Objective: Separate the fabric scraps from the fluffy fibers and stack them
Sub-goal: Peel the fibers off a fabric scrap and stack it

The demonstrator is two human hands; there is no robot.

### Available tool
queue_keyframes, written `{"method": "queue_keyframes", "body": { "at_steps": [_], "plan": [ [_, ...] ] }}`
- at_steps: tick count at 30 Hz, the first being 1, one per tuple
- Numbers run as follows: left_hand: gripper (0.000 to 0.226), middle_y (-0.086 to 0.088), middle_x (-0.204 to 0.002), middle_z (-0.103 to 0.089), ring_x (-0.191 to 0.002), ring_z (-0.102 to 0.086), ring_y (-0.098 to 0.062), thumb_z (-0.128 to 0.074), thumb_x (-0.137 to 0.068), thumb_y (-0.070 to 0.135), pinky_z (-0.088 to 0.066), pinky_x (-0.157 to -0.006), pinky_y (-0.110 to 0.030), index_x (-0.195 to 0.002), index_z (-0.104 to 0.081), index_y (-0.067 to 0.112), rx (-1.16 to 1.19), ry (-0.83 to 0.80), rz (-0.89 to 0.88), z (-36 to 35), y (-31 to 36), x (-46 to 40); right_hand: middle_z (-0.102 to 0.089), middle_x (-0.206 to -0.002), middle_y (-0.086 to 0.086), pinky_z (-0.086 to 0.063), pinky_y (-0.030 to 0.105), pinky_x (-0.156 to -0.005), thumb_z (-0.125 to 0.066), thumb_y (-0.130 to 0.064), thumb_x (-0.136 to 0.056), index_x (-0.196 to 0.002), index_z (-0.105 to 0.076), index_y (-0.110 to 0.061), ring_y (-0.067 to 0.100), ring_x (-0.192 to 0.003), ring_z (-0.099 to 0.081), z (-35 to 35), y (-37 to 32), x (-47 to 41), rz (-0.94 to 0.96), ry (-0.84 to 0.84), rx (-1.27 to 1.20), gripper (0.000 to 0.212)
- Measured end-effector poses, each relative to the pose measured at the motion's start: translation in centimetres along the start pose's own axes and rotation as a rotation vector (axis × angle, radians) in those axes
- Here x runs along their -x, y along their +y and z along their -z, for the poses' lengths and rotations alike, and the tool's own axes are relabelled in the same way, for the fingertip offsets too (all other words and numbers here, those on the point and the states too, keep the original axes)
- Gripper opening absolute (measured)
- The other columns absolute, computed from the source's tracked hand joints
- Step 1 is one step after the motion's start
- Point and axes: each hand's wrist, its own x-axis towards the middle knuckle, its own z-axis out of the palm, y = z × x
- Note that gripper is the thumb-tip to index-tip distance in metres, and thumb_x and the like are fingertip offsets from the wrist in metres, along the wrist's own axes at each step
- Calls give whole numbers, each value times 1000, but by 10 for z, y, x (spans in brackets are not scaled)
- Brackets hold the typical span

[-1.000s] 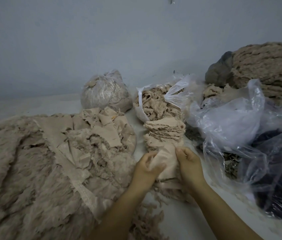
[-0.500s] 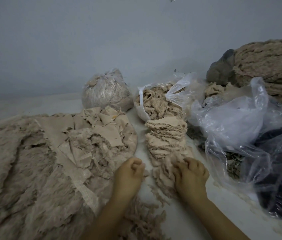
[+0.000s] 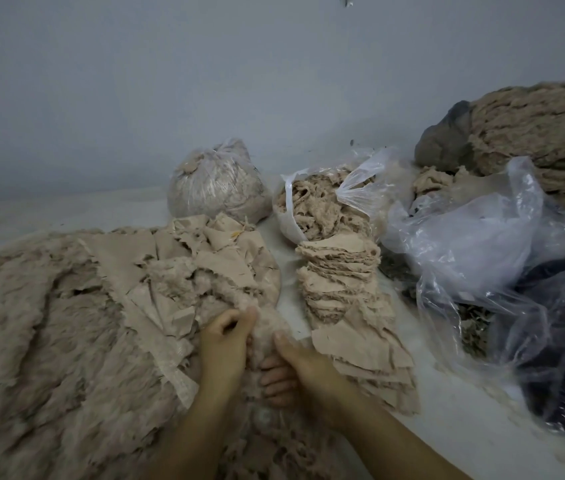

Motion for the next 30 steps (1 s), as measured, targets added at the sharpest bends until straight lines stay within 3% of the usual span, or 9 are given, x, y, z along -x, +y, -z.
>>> {"method": "queue_keyframes", "body": {
  "at_steps": [3,7,9,12,14,18,25,28,30],
  "plan": [
    [45,2,-46,-45,-46,-42,-8,-62,-88,8,-39,-46,-21,-46,-50,20,45,-109,-64,-6,9,8,-73,-87,10,-56,31,-72,-53,-60,-85,-101,-68,-5,21,-82,-69,-7,-5,-2,-40,-95,-264,59],
    [52,3,-47,-41,-48,-38,-8,-53,-81,-16,-38,-46,-19,-44,-43,19,152,-153,-11,-7,14,14,-73,-94,15,-59,32,-75,-66,-31,-77,-103,-65,0,23,-84,-72,-5,-21,-2,104,-148,-707,41],
    [46,-1,-53,-51,-54,-50,-12,-44,-81,-16,-49,-54,-22,-48,-50,16,465,-167,157,-2,17,13,-68,-111,22,-58,36,-81,-62,-17,-83,-118,-59,5,30,-100,-69,-4,-27,0,210,-190,-767,42],
    [25,-19,-102,-70,-97,-68,-31,-51,-88,13,-57,-81,-44,-96,-69,-1,860,-343,510,5,24,7,-65,-118,22,-57,35,-83,-60,-10,-83,-124,-56,4,32,-108,-65,-6,-22,4,334,-192,-659,44],
    [42,-23,-114,-66,-105,-66,-32,-56,-89,26,-56,-83,-47,-116,-61,-4,756,-404,601,6,25,7,-67,-115,21,-57,36,-84,-62,-9,-82,-120,-59,2,33,-106,-65,-6,-14,7,337,-189,-576,40],
    [29,-23,-93,-71,-79,-72,-30,-54,-91,19,-60,-60,-39,-107,-61,-5,562,-226,598,2,27,2,-69,-110,21,-59,37,-79,-63,-6,-78,-113,-63,3,33,-101,-68,4,-4,9,325,-145,-594,37],
    [37,-18,-101,-72,-92,-71,-28,-61,-82,18,-59,-66,-30,-113,-63,-1,349,-242,378,2,15,7,-68,-113,19,-59,35,-75,-60,-20,-85,-119,-62,0,29,-101,-68,14,-5,3,292,-178,-616,40],
    [35,-21,-105,-70,-94,-70,-29,-56,-85,16,-60,-72,-37,-113,-60,-4,547,-202,427,5,14,4,-69,-74,15,-53,23,-47,-57,-17,-88,-108,-61,4,20,-56,-66,13,-8,2,338,-80,-582,28],
    [26,-19,-105,-70,-95,-69,-29,-53,-92,17,-57,-78,-44,-109,-62,0,689,-79,499,12,12,-6,-44,-46,1,-26,16,-30,-52,-18,-92,-96,-58,-2,6,-31,-33,13,-4,0,409,4,-563,17]
  ]
}}
